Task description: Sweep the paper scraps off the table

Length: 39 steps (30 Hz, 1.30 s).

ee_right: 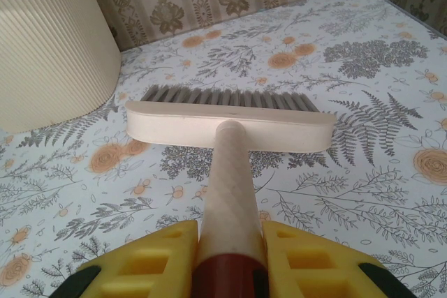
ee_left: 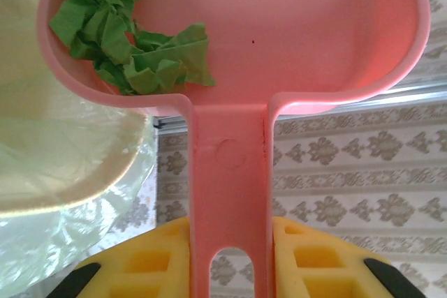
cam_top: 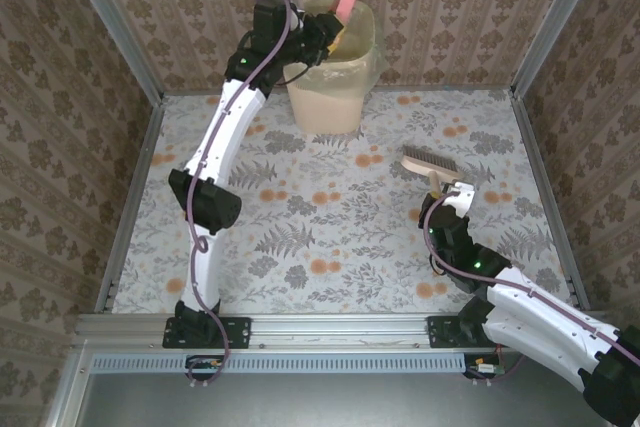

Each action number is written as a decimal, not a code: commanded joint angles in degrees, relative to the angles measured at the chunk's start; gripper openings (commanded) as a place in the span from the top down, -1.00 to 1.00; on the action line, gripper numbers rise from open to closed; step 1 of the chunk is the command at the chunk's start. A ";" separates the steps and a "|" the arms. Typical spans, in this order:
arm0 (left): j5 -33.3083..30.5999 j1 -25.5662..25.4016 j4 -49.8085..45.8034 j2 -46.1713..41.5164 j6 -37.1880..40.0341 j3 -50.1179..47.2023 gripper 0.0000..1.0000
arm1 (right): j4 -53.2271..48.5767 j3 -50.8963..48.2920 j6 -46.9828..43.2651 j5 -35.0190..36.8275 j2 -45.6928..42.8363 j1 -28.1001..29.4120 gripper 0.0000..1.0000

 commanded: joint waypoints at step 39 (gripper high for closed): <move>1.65 -2.28 31.28 -5.24 -15.00 -11.63 1.00 | 2.44 -0.13 -1.60 2.49 -0.69 -0.30 1.00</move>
